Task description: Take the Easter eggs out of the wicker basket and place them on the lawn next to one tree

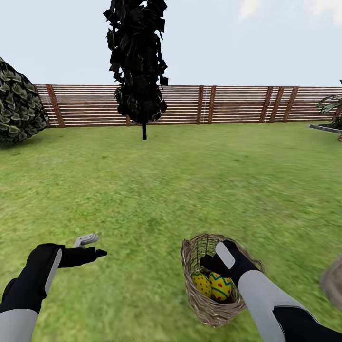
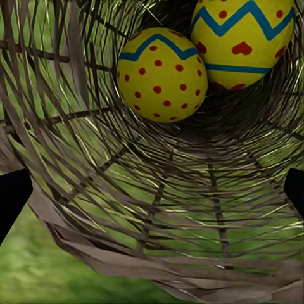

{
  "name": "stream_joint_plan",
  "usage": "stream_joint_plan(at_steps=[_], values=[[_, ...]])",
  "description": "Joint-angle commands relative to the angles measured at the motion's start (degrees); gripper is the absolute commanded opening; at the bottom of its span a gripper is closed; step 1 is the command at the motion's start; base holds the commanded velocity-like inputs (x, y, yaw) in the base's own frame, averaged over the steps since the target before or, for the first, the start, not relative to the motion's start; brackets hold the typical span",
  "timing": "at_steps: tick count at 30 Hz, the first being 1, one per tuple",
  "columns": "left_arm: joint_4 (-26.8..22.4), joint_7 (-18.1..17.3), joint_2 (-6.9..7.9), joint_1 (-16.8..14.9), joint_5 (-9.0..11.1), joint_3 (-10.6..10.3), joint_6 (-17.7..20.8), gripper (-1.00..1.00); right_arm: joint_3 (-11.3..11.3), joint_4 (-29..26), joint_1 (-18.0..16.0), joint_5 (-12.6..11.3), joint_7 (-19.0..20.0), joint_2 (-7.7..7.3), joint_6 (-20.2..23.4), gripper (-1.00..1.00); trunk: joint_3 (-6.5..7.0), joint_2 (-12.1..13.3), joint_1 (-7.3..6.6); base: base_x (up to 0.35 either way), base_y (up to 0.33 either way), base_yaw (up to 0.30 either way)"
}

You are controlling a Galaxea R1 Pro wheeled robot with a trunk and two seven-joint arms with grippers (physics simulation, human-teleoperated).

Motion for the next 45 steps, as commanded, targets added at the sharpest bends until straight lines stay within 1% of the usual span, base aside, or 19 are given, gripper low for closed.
stream_joint_plan(at_steps=[1,15,21,29,45], values=[[-0.04,-0.44,-0.04,-0.04,-0.39,0.08,0.23,1.00,-0.19,-0.09,-0.02,-0.45,-0.49,0.03,0.10,1.00,-0.06,-0.03,-0.01,0.000,0.000,0.000],[-0.06,-0.44,-0.06,-0.04,-0.39,0.08,0.23,1.00,-0.19,-0.01,-0.02,-0.45,-0.49,0.11,0.09,1.00,-0.06,-0.03,-0.01,0.092,0.000,0.000],[-0.06,-0.44,-0.08,-0.04,-0.39,0.08,0.20,1.00,-0.16,-0.01,-0.02,-0.45,-0.49,0.03,0.12,1.00,-0.06,-0.03,-0.01,0.207,0.000,0.000],[-0.17,-0.44,-0.10,-0.04,-0.39,-0.01,0.15,1.00,-0.11,-0.01,-0.02,-0.45,-0.57,-0.14,0.08,1.00,-0.06,-0.03,-0.01,0.028,0.000,0.000],[-0.21,-0.44,-0.10,-0.04,-0.37,-0.01,0.06,1.00,-0.11,-0.01,-0.02,-0.45,-0.58,-0.16,0.06,1.00,-2.93,-6.44,3.50,0.000,0.000,0.000]])
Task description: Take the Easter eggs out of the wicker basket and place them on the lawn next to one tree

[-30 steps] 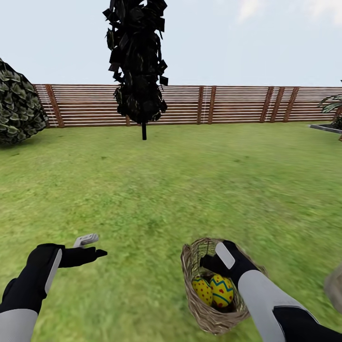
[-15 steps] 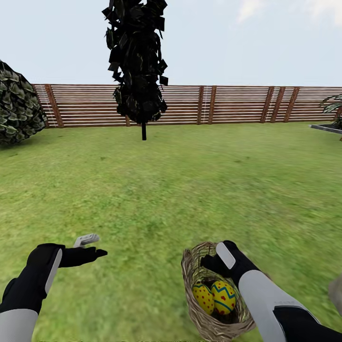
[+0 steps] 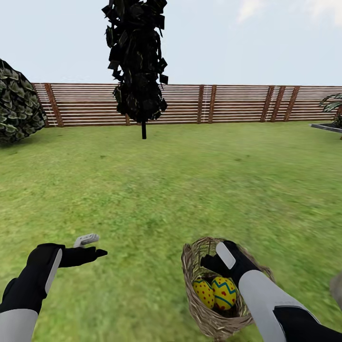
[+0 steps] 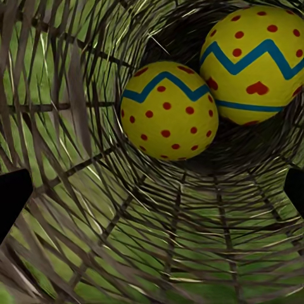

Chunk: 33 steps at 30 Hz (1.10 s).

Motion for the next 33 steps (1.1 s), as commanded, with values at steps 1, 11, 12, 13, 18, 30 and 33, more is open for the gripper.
stream_joint_plan(at_steps=[1,11,12,13,18,30,33], values=[[-0.04,-0.44,-0.01,-0.04,-0.38,0.08,0.23,1.00,-0.18,-0.10,-0.02,-0.46,-0.49,0.04,0.09,1.00,-0.24,-0.44,0.21,0.000,0.000,0.000],[-0.97,-0.44,-0.01,-0.04,-0.38,0.17,0.32,1.00,-0.18,-0.10,-0.02,-0.46,-0.49,0.00,0.05,1.00,-0.78,-1.64,0.87,0.000,0.000,0.000],[-0.98,-0.44,-0.01,-0.04,-0.38,0.17,0.32,1.00,-0.18,-0.10,-0.02,-0.46,-0.49,0.02,0.05,1.00,-0.78,-1.64,0.87,0.000,0.000,0.000],[-0.99,-0.44,-0.01,-0.04,-0.38,0.14,0.32,1.00,-0.18,-0.10,-0.02,-0.46,-0.49,0.02,0.05,1.00,-0.78,-1.64,0.87,0.024,0.000,0.000],[-1.01,-0.44,-0.01,-0.04,-0.39,0.09,0.17,1.00,-0.18,-0.10,-0.02,-0.46,-0.49,0.03,0.05,1.00,-0.78,-1.64,0.87,0.171,0.000,0.000],[-1.01,-0.44,-0.01,-0.04,-0.39,-0.14,0.22,1.00,-0.18,-0.10,-0.02,-0.46,-0.49,0.04,0.05,1.00,-0.78,-1.64,0.87,0.063,-0.073,0.000],[-1.01,-0.44,-0.01,-0.04,-0.39,-0.17,0.22,1.00,-0.18,-0.09,-0.02,-0.46,-0.49,0.04,0.05,1.00,-0.78,-1.64,0.87,0.015,-0.079,0.000]])
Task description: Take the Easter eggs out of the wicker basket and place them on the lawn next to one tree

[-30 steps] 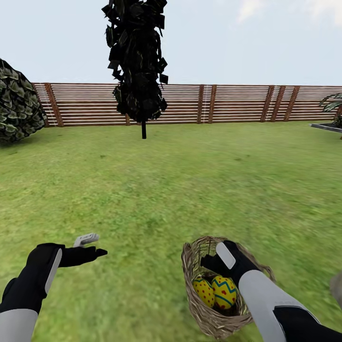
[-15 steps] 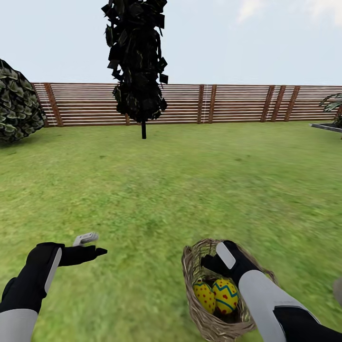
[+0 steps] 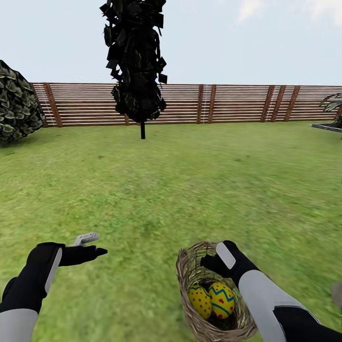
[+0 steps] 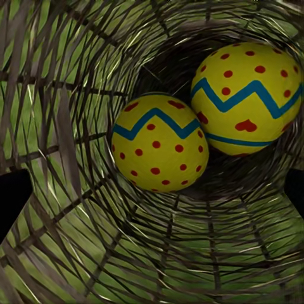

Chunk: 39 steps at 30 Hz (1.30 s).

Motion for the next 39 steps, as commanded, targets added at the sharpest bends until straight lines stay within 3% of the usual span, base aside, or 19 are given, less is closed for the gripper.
stream_joint_plan(at_steps=[1,5,19,31,39], values=[[-0.05,-0.44,-0.01,-0.04,-0.39,0.09,0.25,1.00,-0.18,-0.07,-0.01,-0.46,-0.49,0.03,0.12,1.00,-0.06,-0.02,-0.01,0.006,-0.030,0.000],[-0.10,-0.44,-0.01,-0.04,-0.39,0.15,0.31,1.00,-0.18,-0.04,-0.01,-0.46,-0.50,0.03,0.12,1.00,-0.06,-0.02,-0.01,0.003,-0.014,0.000],[-0.13,-0.46,0.01,-0.04,-0.39,0.42,0.33,1.00,-0.10,-0.08,-0.01,-0.44,-0.32,0.13,0.38,1.00,-2.57,-5.64,3.06,0.000,-0.001,0.000],[-0.13,-0.45,-0.01,-0.04,-0.39,0.42,0.33,1.00,-0.10,-0.11,-0.01,-0.45,-0.16,0.12,0.46,1.00,-5.23,-5.80,3.37,0.000,0.000,0.000],[-0.13,-0.45,-0.01,-0.04,-0.39,0.42,0.33,1.00,-0.10,-0.11,-0.01,-0.46,-0.06,-0.02,0.47,1.00,-5.23,-5.80,3.37,0.000,0.000,0.000]])
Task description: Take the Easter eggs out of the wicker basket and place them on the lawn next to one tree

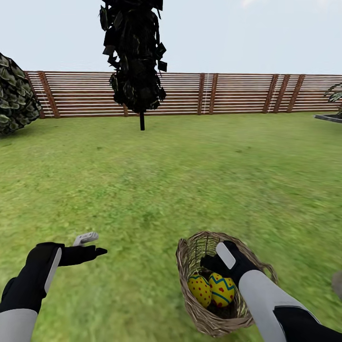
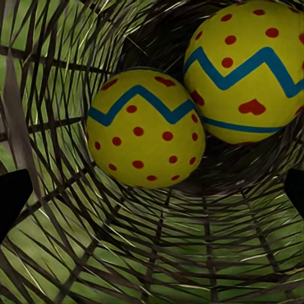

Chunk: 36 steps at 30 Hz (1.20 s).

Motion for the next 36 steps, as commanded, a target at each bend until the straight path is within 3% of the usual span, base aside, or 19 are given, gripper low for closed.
stream_joint_plan(at_steps=[1,15,29,36], values=[[-0.04,-0.45,-0.01,-0.04,-0.39,0.08,0.23,1.00,-0.18,-0.10,-0.01,-0.46,-0.49,0.05,0.12,1.00,-0.05,-0.02,-0.01,0.000,0.000,0.000],[-0.07,-0.44,-0.01,-0.03,-0.39,-0.09,0.25,1.00,-0.18,-0.10,-0.01,-0.46,-0.56,0.12,0.50,1.00,-0.05,-0.02,-0.01,0.092,0.000,0.000],[-2.05,-0.42,-0.01,-0.01,-0.39,0.08,0.36,1.00,-0.22,-0.18,-0.01,-0.46,-0.96,0.29,0.77,1.00,-3.16,-0.21,0.35,0.001,0.000,0.000],[-2.06,-0.42,-0.03,-0.01,-0.39,0.02,0.40,1.00,-0.26,-0.36,-0.01,-0.48,-1.04,0.26,4.01,1.00,-3.16,-0.21,0.35,0.000,0.000,0.000]])
